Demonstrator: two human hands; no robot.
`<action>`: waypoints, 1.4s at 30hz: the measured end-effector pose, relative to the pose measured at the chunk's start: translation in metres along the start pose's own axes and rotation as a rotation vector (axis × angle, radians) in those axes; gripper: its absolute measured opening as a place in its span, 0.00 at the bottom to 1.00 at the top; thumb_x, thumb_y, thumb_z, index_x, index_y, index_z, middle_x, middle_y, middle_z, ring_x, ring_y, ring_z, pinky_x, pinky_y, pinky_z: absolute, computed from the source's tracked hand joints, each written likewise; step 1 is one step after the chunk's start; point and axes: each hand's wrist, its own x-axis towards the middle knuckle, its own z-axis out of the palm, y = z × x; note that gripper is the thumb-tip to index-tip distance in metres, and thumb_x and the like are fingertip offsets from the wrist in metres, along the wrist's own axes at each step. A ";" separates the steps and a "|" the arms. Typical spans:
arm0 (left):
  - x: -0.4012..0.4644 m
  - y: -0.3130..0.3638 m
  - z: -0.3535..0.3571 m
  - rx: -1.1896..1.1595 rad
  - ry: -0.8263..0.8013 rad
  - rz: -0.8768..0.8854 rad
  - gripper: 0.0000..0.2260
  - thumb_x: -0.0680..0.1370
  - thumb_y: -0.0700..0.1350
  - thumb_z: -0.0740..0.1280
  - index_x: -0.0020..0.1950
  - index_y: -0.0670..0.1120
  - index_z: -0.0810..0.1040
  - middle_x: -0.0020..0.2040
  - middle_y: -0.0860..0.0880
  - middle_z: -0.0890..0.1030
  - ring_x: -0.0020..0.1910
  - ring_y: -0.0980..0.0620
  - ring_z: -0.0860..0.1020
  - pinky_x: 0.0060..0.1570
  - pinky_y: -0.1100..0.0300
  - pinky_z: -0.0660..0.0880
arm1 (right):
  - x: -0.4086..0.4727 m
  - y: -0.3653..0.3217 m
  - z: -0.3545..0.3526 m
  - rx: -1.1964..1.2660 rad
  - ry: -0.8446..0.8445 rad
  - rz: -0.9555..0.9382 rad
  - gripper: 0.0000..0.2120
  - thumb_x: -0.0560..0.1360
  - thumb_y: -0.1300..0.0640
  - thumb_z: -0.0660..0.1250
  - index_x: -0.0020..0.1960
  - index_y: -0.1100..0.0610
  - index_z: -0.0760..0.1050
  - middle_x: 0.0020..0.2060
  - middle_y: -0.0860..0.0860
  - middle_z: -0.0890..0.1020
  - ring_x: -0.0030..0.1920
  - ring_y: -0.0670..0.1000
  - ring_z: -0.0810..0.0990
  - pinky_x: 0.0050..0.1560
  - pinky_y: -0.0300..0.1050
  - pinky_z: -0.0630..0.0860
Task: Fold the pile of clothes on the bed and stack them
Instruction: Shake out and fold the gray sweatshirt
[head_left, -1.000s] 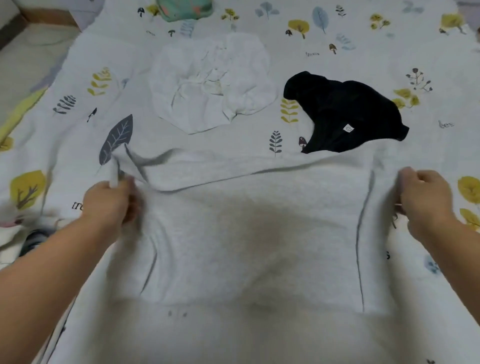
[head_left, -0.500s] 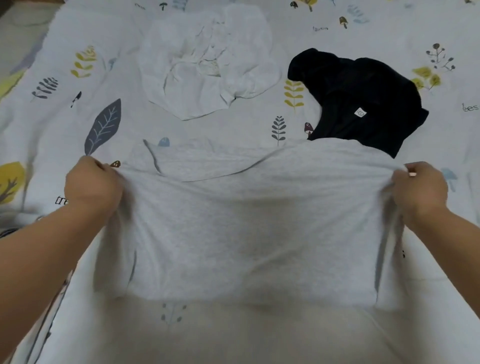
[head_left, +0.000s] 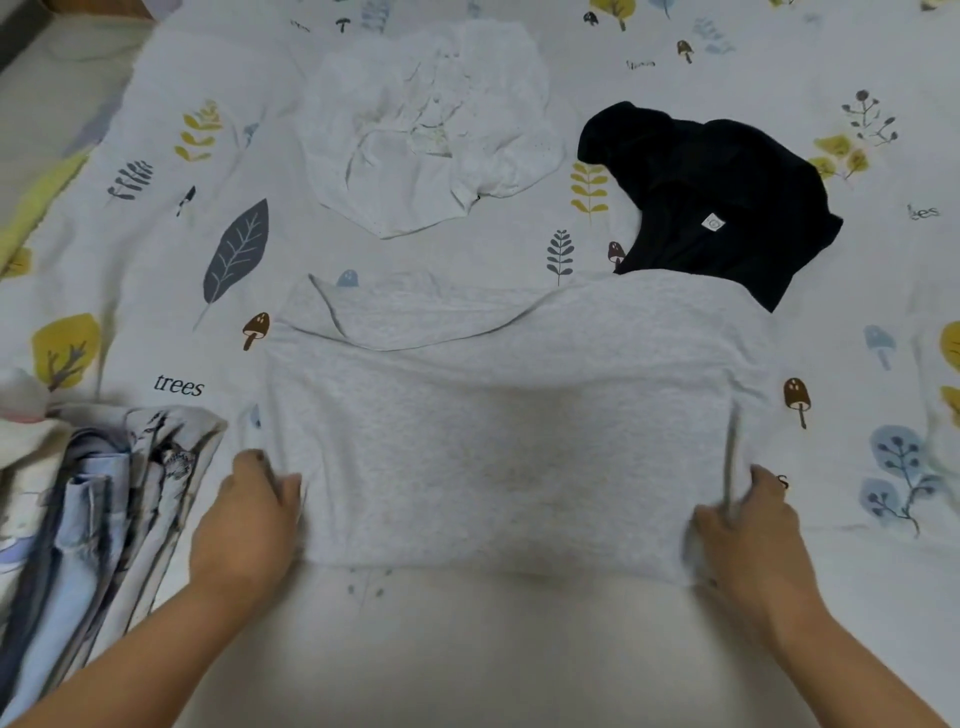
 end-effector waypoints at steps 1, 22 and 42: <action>-0.003 -0.002 0.000 -0.017 -0.017 0.019 0.11 0.79 0.44 0.60 0.57 0.38 0.68 0.38 0.40 0.75 0.38 0.39 0.73 0.37 0.51 0.66 | -0.002 0.001 0.000 0.057 -0.016 0.001 0.24 0.77 0.62 0.62 0.70 0.63 0.58 0.58 0.65 0.73 0.51 0.62 0.74 0.48 0.49 0.67; -0.068 -0.014 -0.039 0.166 0.025 0.370 0.19 0.67 0.30 0.71 0.56 0.35 0.76 0.43 0.35 0.74 0.38 0.35 0.75 0.36 0.49 0.72 | -0.034 0.033 -0.045 -0.481 0.124 -0.198 0.34 0.71 0.42 0.67 0.71 0.55 0.62 0.55 0.64 0.76 0.56 0.65 0.73 0.52 0.58 0.71; 0.035 0.066 -0.001 -0.226 0.218 0.289 0.22 0.77 0.43 0.61 0.71 0.41 0.64 0.69 0.39 0.69 0.65 0.40 0.70 0.65 0.48 0.65 | 0.026 -0.084 0.044 -0.062 0.116 -0.584 0.27 0.78 0.59 0.58 0.75 0.56 0.55 0.72 0.57 0.63 0.71 0.55 0.62 0.68 0.47 0.59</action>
